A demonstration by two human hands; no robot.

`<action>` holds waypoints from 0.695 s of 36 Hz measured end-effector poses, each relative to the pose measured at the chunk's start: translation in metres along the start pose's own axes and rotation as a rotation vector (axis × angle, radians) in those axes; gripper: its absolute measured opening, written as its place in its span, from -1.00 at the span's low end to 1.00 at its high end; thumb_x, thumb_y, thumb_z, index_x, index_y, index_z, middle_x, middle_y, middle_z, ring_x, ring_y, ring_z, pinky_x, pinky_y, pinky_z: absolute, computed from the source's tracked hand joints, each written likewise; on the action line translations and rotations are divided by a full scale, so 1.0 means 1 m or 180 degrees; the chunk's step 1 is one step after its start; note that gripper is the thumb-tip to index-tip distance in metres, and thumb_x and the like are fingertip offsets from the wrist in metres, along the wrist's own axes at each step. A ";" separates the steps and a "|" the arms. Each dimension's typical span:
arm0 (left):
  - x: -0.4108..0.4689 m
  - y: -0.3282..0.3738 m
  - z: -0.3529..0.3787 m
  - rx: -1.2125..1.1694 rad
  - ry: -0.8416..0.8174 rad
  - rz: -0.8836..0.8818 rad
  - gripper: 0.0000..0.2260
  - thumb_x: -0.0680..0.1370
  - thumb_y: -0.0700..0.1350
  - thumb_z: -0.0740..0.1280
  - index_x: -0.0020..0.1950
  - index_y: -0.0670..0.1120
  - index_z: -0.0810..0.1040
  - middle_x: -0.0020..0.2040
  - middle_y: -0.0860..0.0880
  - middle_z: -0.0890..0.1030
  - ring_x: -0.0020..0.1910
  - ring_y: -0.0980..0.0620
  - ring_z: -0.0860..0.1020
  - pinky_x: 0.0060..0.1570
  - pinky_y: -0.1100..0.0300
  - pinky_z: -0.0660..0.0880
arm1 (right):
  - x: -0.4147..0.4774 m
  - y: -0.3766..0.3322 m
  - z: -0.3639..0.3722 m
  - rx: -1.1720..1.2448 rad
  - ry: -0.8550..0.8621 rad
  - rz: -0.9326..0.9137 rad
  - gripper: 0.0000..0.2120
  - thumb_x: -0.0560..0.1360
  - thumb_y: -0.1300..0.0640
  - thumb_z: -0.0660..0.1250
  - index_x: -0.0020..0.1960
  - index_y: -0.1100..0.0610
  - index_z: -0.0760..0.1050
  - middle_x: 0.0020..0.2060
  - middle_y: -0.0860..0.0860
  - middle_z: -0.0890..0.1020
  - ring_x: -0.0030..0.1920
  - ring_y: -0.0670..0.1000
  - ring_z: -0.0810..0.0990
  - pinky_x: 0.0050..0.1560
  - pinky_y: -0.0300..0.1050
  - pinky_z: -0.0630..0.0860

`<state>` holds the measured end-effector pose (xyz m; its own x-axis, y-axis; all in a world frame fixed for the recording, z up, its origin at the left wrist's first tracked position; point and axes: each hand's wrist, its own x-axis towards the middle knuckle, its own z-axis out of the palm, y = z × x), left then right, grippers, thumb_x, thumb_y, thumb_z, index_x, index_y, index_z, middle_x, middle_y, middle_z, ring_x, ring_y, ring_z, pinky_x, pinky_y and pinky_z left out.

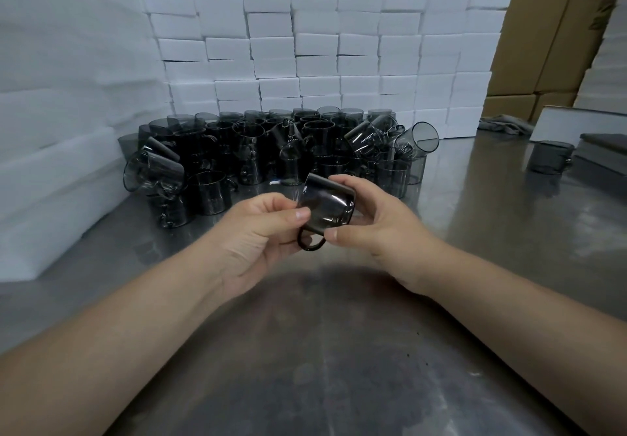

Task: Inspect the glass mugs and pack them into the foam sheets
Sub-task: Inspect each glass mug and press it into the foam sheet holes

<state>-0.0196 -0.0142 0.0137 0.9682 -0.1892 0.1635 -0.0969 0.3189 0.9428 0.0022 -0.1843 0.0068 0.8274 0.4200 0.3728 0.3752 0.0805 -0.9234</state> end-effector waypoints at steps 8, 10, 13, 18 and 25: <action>0.004 0.003 -0.001 -0.0165 0.0613 0.0176 -0.98 0.30 -0.11 0.39 -0.34 -0.03 0.58 -0.04 -0.04 0.67 -0.05 0.00 0.64 -0.02 0.12 0.52 | 0.003 0.002 -0.003 0.0477 0.0374 0.0047 -0.53 0.22 0.22 0.40 0.11 0.03 0.45 0.04 -0.03 0.59 0.14 -0.04 0.53 0.16 -0.09 0.48; 0.004 -0.002 0.000 0.0448 0.0913 0.0190 -0.93 0.42 -0.10 0.36 -0.25 -0.05 0.55 -0.23 0.07 0.66 -0.23 0.14 0.63 -0.09 0.19 0.48 | 0.003 0.002 -0.002 0.0488 0.0430 0.0036 -0.51 0.21 0.21 0.41 0.12 0.03 0.44 0.05 -0.03 0.59 0.16 -0.03 0.53 0.18 -0.08 0.47; 0.003 -0.005 0.005 0.1157 0.1271 0.0352 -0.64 0.57 -0.01 0.22 -0.42 -0.06 0.48 -0.46 0.07 0.58 -0.46 0.18 0.53 -0.28 0.22 0.43 | 0.002 0.002 0.000 0.0375 0.0524 -0.0043 -0.50 0.23 0.23 0.45 0.13 0.02 0.42 0.04 -0.05 0.59 0.11 -0.10 0.54 0.13 -0.17 0.49; -0.005 -0.005 0.014 0.1758 0.1186 0.0720 -0.67 0.56 0.00 0.21 -0.39 0.01 0.53 -0.42 0.06 0.56 -0.43 0.14 0.49 -0.31 0.22 0.39 | 0.002 0.003 0.003 -0.0168 0.0764 -0.0279 -0.50 0.28 0.27 0.51 0.08 -0.05 0.37 -0.03 -0.15 0.59 -0.02 -0.21 0.60 0.07 -0.23 0.50; -0.014 -0.009 0.025 0.1250 0.0340 0.0795 -0.77 0.52 -0.17 0.28 0.11 0.08 0.45 -0.01 0.13 0.64 -0.06 0.20 0.61 -0.08 0.33 0.52 | 0.005 0.003 0.005 -0.1046 0.0996 -0.0241 -0.47 0.24 0.10 0.52 0.02 -0.22 0.28 0.04 -0.09 0.57 0.11 -0.03 0.56 0.22 0.07 0.44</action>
<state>-0.0381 -0.0379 0.0099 0.9205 -0.0482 0.3877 -0.3895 -0.0364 0.9203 0.0052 -0.1777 0.0054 0.8600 0.1266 0.4944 0.5104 -0.2118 -0.8335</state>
